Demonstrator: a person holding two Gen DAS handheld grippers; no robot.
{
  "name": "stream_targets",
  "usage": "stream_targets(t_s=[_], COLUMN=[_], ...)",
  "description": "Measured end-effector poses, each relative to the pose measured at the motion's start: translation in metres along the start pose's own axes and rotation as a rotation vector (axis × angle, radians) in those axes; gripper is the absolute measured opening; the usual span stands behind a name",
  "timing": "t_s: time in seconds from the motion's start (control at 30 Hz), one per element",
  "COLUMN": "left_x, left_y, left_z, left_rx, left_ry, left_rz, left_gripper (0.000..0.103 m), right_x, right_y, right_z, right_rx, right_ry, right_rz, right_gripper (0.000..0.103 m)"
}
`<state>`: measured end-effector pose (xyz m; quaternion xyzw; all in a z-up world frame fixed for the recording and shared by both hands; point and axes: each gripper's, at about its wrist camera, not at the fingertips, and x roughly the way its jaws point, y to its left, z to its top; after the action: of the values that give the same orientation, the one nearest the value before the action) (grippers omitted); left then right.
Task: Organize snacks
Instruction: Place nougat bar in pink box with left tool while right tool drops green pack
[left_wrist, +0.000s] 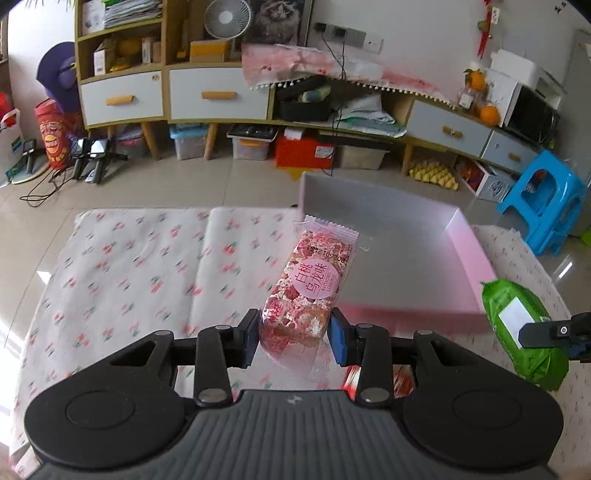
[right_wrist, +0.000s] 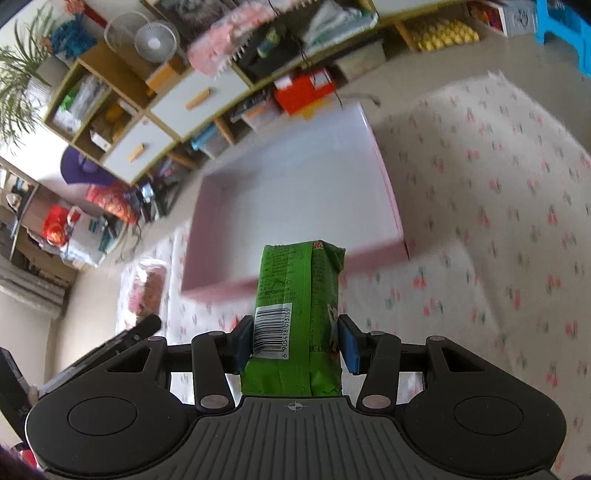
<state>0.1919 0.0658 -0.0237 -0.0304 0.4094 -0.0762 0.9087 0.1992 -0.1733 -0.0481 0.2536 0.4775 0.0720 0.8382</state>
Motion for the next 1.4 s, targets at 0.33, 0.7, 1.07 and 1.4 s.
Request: stream_targets(t_s=[0.33, 0.7, 1.07, 1.4], left_x=[0.049, 0.069, 0.053, 0.048], left_y=[-0.032, -0.044, -0.041, -0.040], left_z=[0.023, 0.009, 0.004, 0.003], left_rx=[0.066, 0.194, 0.122, 0.084], left_ry=[-0.040, -0.008, 0.079, 0.045], left_rz=[-0.029, 0.108, 0.195, 0.136], left_gripper=[0.036, 0.036, 0.035, 0.052], right_x=[0.029, 0.070, 0.081, 0.073], right_y=[-0.011, -0.016, -0.018, -0.010], right_z=[0.055, 0.063, 0.056, 0.055], right_rx=[-0.042, -0.099, -0.141, -0.173], right_ry=[-0.143, -0.185, -0.171, -0.173], right_rz=[0.016, -0.003, -0.047, 0.007], right_gripper=[0.047, 0.047, 0.048, 0.048])
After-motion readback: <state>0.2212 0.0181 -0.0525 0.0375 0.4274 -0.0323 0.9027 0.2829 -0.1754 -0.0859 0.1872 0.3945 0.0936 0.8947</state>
